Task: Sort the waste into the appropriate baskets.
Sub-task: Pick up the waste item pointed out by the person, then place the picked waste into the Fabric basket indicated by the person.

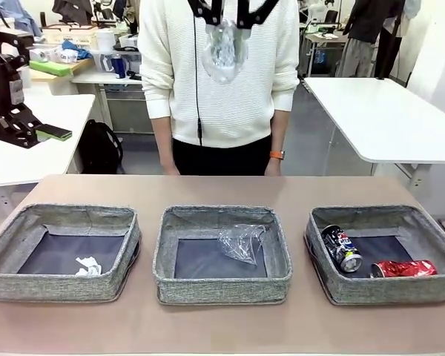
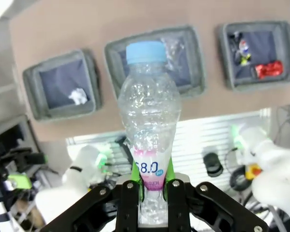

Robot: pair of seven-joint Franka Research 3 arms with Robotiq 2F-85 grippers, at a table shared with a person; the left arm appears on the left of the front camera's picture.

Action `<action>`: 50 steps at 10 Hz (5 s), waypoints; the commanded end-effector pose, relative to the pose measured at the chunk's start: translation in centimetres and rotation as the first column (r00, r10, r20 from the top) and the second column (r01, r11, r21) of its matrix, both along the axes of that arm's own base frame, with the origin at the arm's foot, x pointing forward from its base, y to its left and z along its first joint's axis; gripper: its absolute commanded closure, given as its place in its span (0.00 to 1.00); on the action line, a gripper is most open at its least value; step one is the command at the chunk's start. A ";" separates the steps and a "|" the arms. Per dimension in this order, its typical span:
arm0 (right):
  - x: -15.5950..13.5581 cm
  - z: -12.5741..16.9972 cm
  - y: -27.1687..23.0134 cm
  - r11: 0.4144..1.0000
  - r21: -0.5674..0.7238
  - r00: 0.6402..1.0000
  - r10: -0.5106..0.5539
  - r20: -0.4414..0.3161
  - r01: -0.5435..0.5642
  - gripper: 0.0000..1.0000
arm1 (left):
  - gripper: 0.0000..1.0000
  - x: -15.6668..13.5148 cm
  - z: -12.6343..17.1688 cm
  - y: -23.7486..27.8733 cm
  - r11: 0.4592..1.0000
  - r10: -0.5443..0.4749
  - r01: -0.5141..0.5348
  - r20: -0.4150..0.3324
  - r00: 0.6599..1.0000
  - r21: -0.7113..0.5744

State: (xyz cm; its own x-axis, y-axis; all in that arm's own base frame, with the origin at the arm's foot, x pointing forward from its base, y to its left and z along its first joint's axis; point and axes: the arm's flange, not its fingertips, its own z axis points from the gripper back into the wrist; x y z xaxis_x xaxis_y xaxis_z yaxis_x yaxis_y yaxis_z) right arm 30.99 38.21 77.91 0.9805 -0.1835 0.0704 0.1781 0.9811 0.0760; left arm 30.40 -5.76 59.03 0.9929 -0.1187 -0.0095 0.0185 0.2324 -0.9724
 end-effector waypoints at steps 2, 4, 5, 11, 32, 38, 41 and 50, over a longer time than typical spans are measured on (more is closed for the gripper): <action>0.2 2.5 1.5 0.999 -0.034 0.997 0.045 0.071 -0.042 0.81 | 0.10 -0.1 0.5 -0.1 1.000 0.001 -0.001 -0.009 1.000 -0.026; -0.2 1.2 0.6 1.000 -0.013 0.998 0.019 0.054 -0.018 0.81 | 0.10 -0.1 0.5 -0.1 1.000 0.001 -0.001 -0.009 1.000 -0.026; -0.2 1.2 0.6 1.000 -0.013 0.998 0.019 0.054 -0.018 0.81 | 0.10 -0.1 0.5 -0.1 1.000 0.001 -0.001 -0.009 1.000 -0.026; 0.2 0.7 0.9 0.999 -0.027 0.999 0.027 0.046 -0.026 0.81 | 0.10 -0.1 0.5 -0.1 1.000 0.001 -0.001 -0.009 1.000 -0.026; 0.2 0.7 0.9 0.999 -0.027 0.999 0.027 0.046 -0.026 0.81 | 0.10 -0.1 0.5 -0.1 1.000 0.001 -0.001 -0.009 1.000 -0.026; 0.2 -2.1 0.5 0.983 -0.098 0.974 0.169 0.148 -0.156 0.81 | 0.10 -0.1 0.5 -0.1 1.000 0.001 -0.001 -0.009 1.000 -0.026; 2.0 -13.5 0.8 0.930 -0.088 0.922 0.365 0.128 -0.356 0.81 | 0.10 -0.1 0.5 -0.1 1.000 0.001 -0.001 -0.009 1.000 -0.026; 4.2 -28.3 -2.0 0.805 0.136 0.816 0.570 0.095 -0.578 0.81 | 0.10 -0.1 0.5 -0.1 1.000 0.001 -0.001 -0.009 1.000 -0.026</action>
State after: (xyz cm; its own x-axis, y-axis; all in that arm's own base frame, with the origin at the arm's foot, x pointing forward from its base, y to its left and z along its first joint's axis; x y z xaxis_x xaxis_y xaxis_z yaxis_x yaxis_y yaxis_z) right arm 35.50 36.97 49.33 0.9047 0.4052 0.1315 -0.4248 0.8816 0.2059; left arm 30.40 -5.76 59.03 0.9929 -0.1187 -0.0097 0.0182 0.2321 -0.9725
